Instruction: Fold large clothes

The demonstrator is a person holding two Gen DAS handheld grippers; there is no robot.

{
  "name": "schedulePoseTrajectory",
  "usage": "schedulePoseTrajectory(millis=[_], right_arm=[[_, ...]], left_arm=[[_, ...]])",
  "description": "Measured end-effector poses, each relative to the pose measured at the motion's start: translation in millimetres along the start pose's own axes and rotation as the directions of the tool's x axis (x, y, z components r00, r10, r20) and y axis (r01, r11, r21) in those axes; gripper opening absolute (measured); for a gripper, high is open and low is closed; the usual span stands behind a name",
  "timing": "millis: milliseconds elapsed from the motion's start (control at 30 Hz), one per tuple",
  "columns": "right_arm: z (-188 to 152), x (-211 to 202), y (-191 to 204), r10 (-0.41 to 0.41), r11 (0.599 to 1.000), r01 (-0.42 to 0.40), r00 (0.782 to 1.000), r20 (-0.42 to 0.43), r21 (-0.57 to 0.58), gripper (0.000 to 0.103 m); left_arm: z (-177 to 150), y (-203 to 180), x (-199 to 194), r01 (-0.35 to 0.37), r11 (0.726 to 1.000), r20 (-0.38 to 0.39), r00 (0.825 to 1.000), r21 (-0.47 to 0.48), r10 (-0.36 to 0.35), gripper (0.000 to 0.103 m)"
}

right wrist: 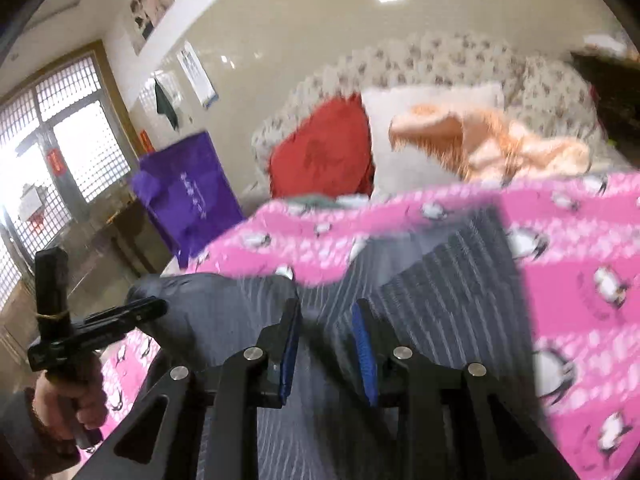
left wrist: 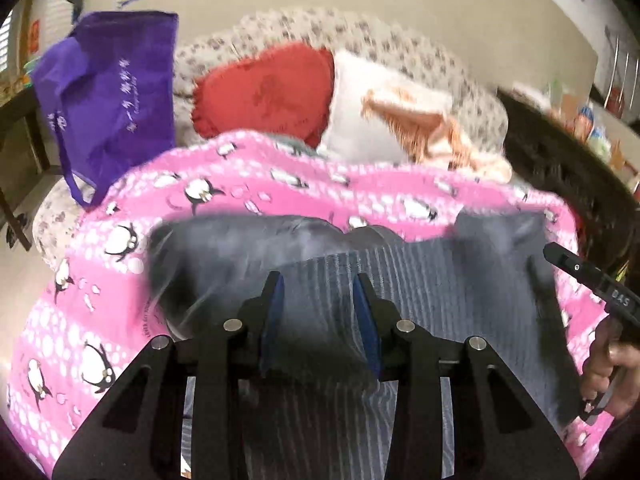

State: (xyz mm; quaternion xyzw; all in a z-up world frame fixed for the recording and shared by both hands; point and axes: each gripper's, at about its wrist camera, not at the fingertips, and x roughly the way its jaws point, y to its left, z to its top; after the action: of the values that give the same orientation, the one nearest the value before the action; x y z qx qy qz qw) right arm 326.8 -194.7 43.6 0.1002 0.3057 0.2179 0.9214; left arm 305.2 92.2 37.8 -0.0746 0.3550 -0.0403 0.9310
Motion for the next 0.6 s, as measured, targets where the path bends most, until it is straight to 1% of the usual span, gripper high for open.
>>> schedulePoseTrajectory(millis=[67,100,133,167,200,233,267,300,333,367,400,433,467,500,533,567,600], right_arm=[[-1,-10,-8,-0.013,1.000,0.013,1.000,0.005,0.027,0.025],[-5,-16,-11,-0.019,0.999,0.019,1.000,0.002,0.037,0.025],[-9,-21,-12,-0.020,0.999,0.020,1.000,0.001,0.041,0.025],[-16,-26,-12,-0.004,0.999,0.004,1.000,-0.010,0.037,0.025],[-22,-27,-11,0.006,1.000,-0.005,0.999,-0.032,0.029,0.025],[-27,-24,-10,0.015,1.000,-0.014,0.998,-0.065,0.022,0.025],[-32,-16,-10,0.015,1.000,-0.015,0.993,-0.120,0.006,0.025],[-38,-9,-11,-0.001,1.000,-0.001,0.987,-0.163,-0.012,0.025],[-49,5,-17,-0.072,0.997,0.062,0.971,-0.230,-0.051,0.025],[-60,15,-26,-0.161,0.986,0.145,0.950,-0.269,-0.078,0.014],[-67,21,-39,-0.195,0.981,0.183,0.935,-0.296,-0.067,0.002],[-70,19,-52,-0.193,0.981,0.194,0.939,-0.284,-0.025,0.000],[-68,14,-61,-0.159,0.984,0.173,0.953,-0.257,0.034,0.000],[-66,9,-61,-0.176,0.981,0.190,0.957,-0.233,0.038,0.000],[-64,5,-55,-0.225,0.973,0.230,0.953,-0.202,-0.002,0.000],[-61,3,-48,-0.292,0.956,0.287,0.941,-0.171,-0.054,0.000],[-58,0,-47,-0.348,0.937,0.340,0.926,-0.149,-0.076,0.000]], left_arm=[[-11,5,-2,-0.003,1.000,-0.003,1.000,-0.007,0.003,0.035],[-16,4,2,-0.008,1.000,-0.009,1.000,-0.005,0.008,0.035],[-21,6,7,-0.015,1.000,-0.021,1.000,-0.005,0.015,0.035],[-31,9,13,-0.019,1.000,-0.046,0.999,-0.014,0.019,0.035],[-38,11,18,-0.023,0.999,-0.067,0.998,-0.031,0.021,0.035],[-46,12,21,-0.030,0.998,-0.085,0.996,-0.050,0.026,0.035],[-56,16,26,-0.051,0.996,-0.102,0.994,-0.067,0.044,0.035],[-68,20,33,-0.106,0.993,-0.114,0.989,-0.060,0.099,0.035],[-77,24,40,-0.145,0.989,-0.124,0.982,-0.038,0.139,0.035],[-88,29,45,-0.169,0.985,-0.132,0.977,-0.017,0.165,0.035],[-97,32,47,-0.174,0.985,-0.124,0.977,0.004,0.173,0.036],[-106,32,43,-0.173,0.984,-0.083,0.981,0.036,0.176,0.037],[-112,29,40,-0.196,0.978,-0.052,0.978,0.072,0.200,0.039],[-115,28,38,-0.202,0.977,-0.045,0.978,0.073,0.205,0.040],[-115,29,37,-0.200,0.978,-0.042,0.978,0.063,0.203,0.040],[-115,31,37,-0.195,0.979,-0.046,0.979,0.055,0.198,0.041],[-115,32,37,-0.192,0.980,-0.047,0.980,0.051,0.194,0.041]])
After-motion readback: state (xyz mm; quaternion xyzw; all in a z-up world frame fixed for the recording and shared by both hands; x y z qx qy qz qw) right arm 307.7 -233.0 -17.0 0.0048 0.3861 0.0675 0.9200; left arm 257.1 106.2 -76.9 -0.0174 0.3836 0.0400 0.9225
